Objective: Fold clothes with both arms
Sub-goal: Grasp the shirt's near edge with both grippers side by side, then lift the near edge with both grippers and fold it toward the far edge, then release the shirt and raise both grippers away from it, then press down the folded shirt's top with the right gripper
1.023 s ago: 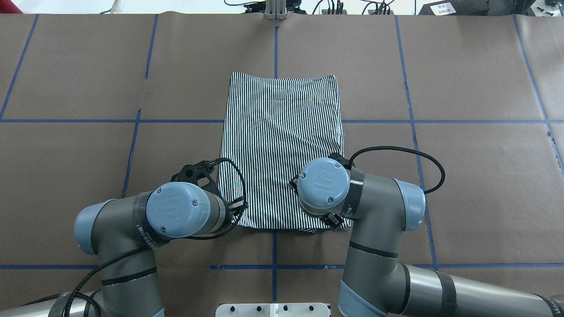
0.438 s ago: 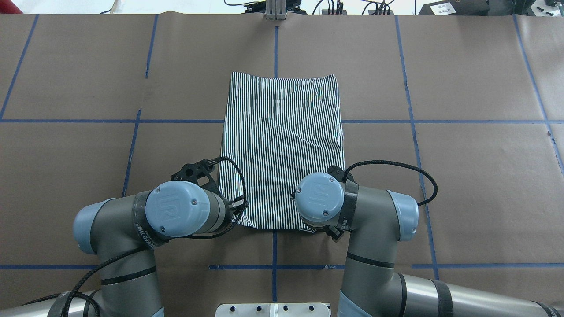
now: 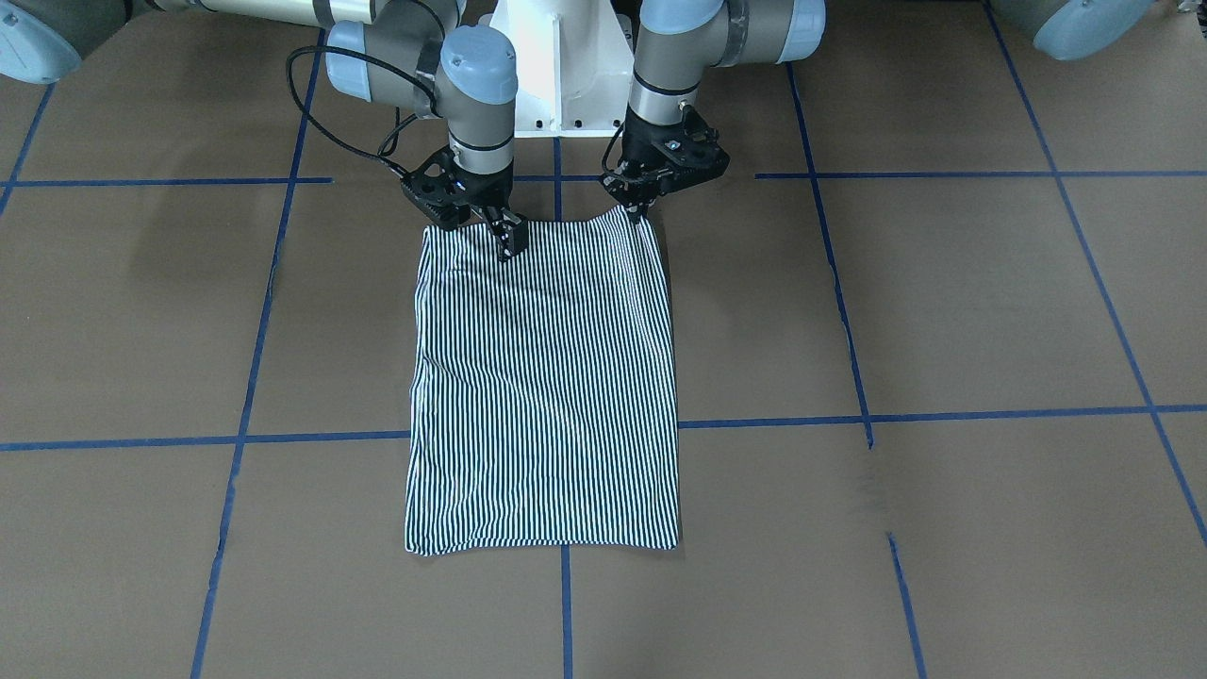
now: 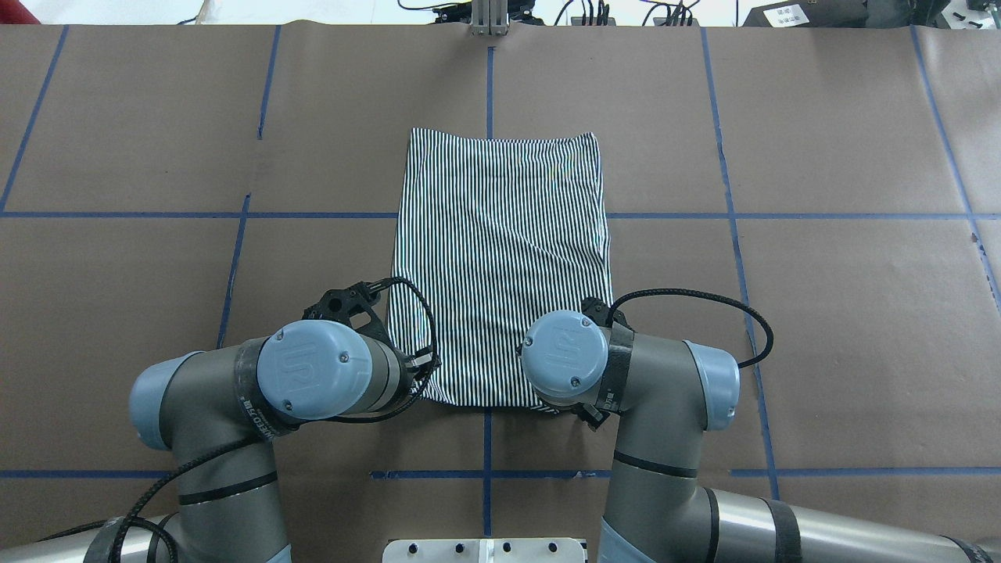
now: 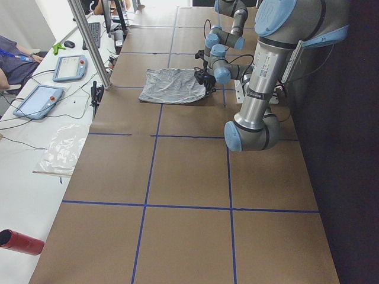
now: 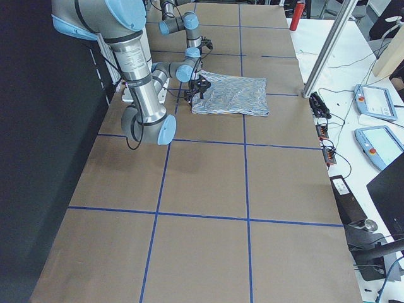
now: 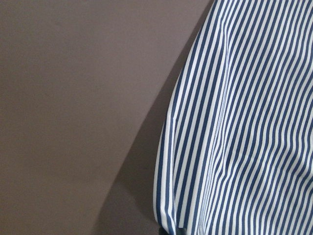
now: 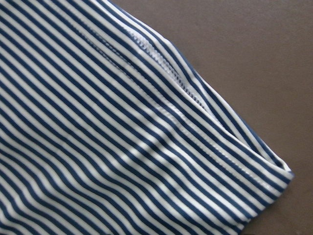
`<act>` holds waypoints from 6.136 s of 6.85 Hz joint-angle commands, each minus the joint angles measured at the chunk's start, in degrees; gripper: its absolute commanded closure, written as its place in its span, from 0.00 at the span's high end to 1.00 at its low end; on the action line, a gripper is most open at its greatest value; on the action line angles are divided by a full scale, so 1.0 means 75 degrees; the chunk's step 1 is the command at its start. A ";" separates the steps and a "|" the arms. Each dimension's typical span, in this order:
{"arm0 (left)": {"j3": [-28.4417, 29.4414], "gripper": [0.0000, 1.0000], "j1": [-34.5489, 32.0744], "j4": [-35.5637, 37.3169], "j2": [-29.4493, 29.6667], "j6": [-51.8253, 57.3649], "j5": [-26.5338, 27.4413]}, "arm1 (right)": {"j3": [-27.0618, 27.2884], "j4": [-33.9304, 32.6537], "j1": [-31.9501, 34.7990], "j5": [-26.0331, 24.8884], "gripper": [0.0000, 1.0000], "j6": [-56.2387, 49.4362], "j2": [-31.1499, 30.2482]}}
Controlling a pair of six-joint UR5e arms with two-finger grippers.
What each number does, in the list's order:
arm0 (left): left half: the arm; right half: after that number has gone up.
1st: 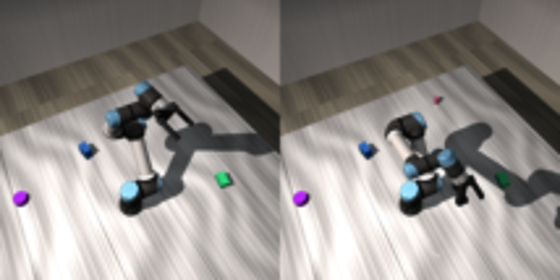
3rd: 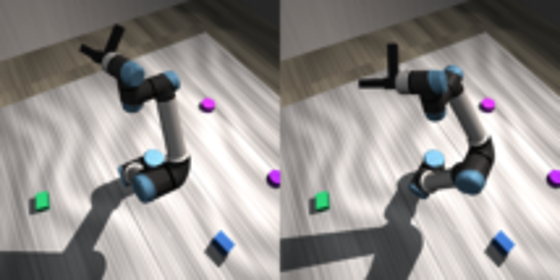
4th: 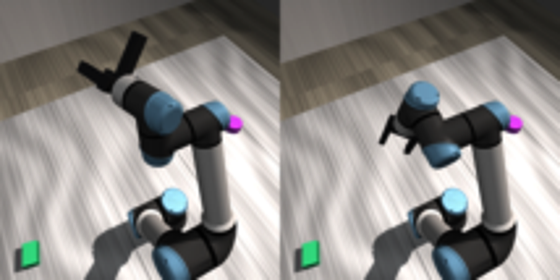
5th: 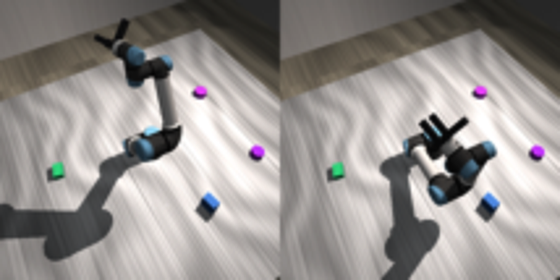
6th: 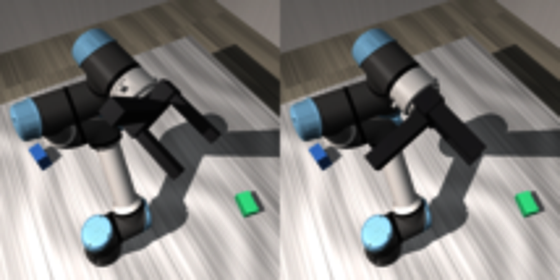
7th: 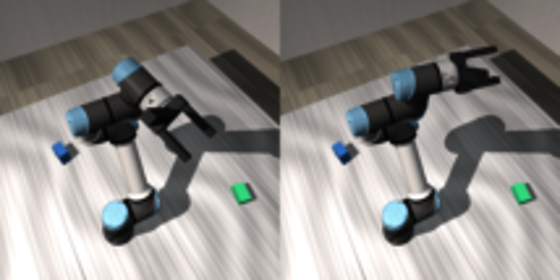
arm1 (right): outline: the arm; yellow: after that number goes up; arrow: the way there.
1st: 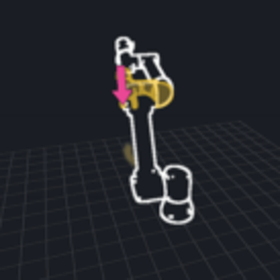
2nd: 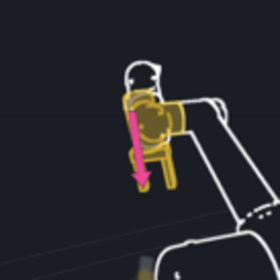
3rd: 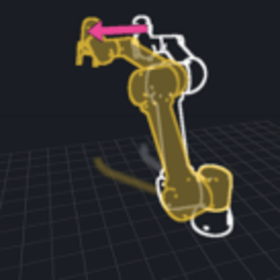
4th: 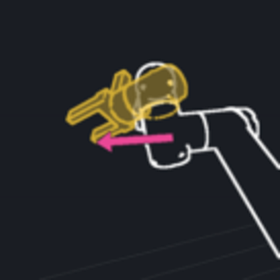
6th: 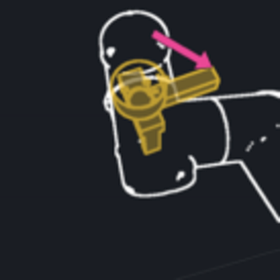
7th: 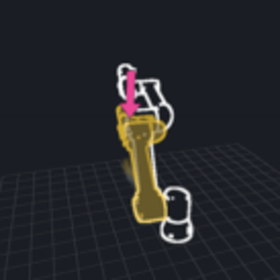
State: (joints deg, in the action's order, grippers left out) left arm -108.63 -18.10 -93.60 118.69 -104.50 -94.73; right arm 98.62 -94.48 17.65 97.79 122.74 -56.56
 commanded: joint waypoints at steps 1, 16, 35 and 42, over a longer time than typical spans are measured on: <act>0.0000 0.00 -0.0001 -0.0001 -0.0005 0.0000 0.0009 | -0.0001 0.0000 0.0003 -0.0007 0.00 -0.0052 0.0030; -0.1030 0.00 0.1016 -0.0036 -0.0414 -0.0152 -0.0190 | 0.2000 -0.0024 -0.0909 -0.0358 0.00 -0.0076 -0.0613; 0.2977 1.00 -0.3809 -0.1782 0.1378 0.1265 -0.0610 | -0.4232 0.2859 0.3201 -0.0230 1.00 -0.4664 0.2585; 0.1722 1.00 -0.4255 -0.1711 0.0499 0.2297 -0.2124 | -0.2861 0.0400 0.1611 -0.0122 1.00 -0.6421 0.2573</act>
State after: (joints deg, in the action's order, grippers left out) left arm -95.72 -49.99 -106.28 122.57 -87.34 -110.59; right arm 76.54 -89.37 32.35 98.63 79.06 -37.22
